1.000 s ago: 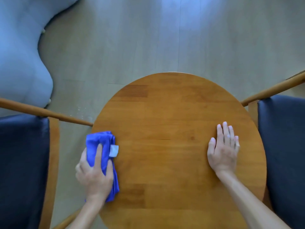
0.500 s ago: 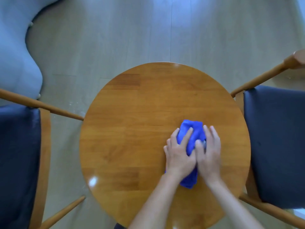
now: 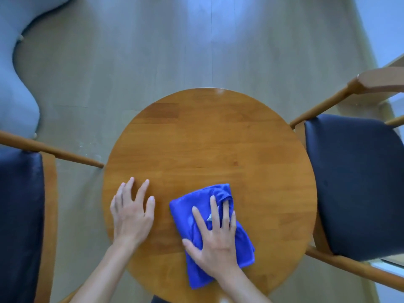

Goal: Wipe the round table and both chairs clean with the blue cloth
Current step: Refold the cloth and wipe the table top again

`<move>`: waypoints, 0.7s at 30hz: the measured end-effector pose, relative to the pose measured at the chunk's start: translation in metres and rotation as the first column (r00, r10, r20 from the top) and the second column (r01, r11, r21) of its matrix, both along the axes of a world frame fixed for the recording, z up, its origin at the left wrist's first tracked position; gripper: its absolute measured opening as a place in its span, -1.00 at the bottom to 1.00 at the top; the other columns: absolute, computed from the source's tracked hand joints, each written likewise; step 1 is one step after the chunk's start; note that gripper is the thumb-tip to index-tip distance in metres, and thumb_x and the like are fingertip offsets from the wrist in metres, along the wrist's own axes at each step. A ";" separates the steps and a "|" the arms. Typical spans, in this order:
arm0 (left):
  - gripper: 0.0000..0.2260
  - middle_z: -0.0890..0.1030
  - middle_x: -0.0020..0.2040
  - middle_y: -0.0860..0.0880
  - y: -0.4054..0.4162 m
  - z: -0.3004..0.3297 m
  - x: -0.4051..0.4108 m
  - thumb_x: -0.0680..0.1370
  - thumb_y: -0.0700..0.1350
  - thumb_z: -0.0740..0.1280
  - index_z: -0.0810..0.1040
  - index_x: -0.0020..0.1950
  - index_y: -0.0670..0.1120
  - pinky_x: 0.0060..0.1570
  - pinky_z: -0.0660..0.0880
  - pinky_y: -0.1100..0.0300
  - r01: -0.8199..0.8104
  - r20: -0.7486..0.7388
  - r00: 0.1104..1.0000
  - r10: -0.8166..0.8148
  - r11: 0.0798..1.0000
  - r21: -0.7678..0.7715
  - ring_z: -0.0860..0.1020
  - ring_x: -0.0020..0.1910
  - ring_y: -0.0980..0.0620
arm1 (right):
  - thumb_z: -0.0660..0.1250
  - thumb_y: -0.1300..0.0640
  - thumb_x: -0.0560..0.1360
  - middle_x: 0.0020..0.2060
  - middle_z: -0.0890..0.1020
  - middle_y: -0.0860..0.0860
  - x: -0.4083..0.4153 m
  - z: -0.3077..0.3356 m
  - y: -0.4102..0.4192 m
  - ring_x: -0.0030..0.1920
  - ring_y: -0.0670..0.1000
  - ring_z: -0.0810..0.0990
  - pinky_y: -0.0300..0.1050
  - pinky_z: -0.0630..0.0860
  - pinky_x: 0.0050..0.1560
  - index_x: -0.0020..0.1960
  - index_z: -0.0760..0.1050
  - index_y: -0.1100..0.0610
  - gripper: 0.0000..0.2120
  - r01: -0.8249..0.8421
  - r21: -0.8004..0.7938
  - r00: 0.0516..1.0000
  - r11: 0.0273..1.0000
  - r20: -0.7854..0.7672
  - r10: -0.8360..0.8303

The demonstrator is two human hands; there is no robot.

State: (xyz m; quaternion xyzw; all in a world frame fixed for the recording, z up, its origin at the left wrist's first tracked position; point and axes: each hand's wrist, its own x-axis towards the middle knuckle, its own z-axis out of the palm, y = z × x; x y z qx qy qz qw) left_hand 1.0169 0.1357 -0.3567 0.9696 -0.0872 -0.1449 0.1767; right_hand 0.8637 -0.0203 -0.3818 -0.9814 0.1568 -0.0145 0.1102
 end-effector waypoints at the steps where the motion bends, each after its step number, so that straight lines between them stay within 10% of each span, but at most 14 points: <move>1: -0.46 0.22 0.50 -0.13 0.003 -0.002 0.004 0.49 0.16 0.01 0.40 0.42 0.06 0.44 0.02 -0.14 -0.002 0.002 1.000 0.002 0.999 0.051 0.10 0.50 -0.13 | 0.36 -0.31 0.32 0.48 0.29 0.20 -0.018 -0.002 -0.007 0.50 0.33 0.17 0.43 0.24 0.33 0.40 0.45 -0.07 -0.30 -0.091 0.010 0.996 0.996 0.021 0.090; 4: -0.44 0.13 0.53 -0.12 0.020 -0.010 0.012 0.49 0.17 0.01 0.27 0.49 0.11 0.44 0.00 -0.20 0.037 -0.008 0.999 -0.036 0.986 0.165 0.03 0.52 -0.13 | 0.36 -0.32 0.29 0.49 0.28 0.16 -0.048 -0.003 -0.066 0.49 0.32 0.19 0.42 0.28 0.29 0.40 0.43 -0.08 -0.28 -0.117 -0.032 0.993 0.993 0.027 0.118; 10: -0.46 0.16 0.53 -0.08 0.028 -0.019 0.014 0.50 0.18 0.00 0.27 0.48 0.16 0.44 0.02 -0.18 0.061 0.008 0.998 -0.062 0.988 0.144 0.05 0.51 -0.11 | 0.12 -0.43 0.37 0.48 0.23 0.30 0.083 -0.009 -0.103 0.44 0.45 0.18 0.51 0.20 0.30 0.44 0.39 0.07 -0.18 0.638 -0.043 0.769 0.768 -0.019 -0.640; 15: -0.53 0.24 0.51 0.00 0.036 -0.011 0.023 0.51 0.02 0.04 0.42 0.40 0.16 0.39 0.12 -0.14 -0.047 -0.031 0.998 0.047 0.999 -0.024 0.11 0.49 -0.06 | 0.27 -0.38 0.27 0.52 0.16 0.25 0.096 0.001 0.063 0.51 0.38 0.06 0.46 0.11 0.38 0.47 0.34 -0.04 -0.16 0.132 0.047 0.991 0.990 0.003 -0.132; 21: -0.60 0.19 0.53 -0.05 0.031 -0.005 0.021 0.60 -0.12 0.19 0.38 0.43 0.11 0.46 0.03 -0.11 -0.014 -0.044 0.999 0.015 1.000 0.022 0.05 0.51 -0.07 | 0.33 -0.28 0.35 0.41 0.42 0.15 -0.057 -0.002 0.019 0.45 0.28 0.30 0.30 0.42 0.22 0.36 0.48 -0.10 -0.38 -0.380 0.052 0.921 0.924 0.120 0.372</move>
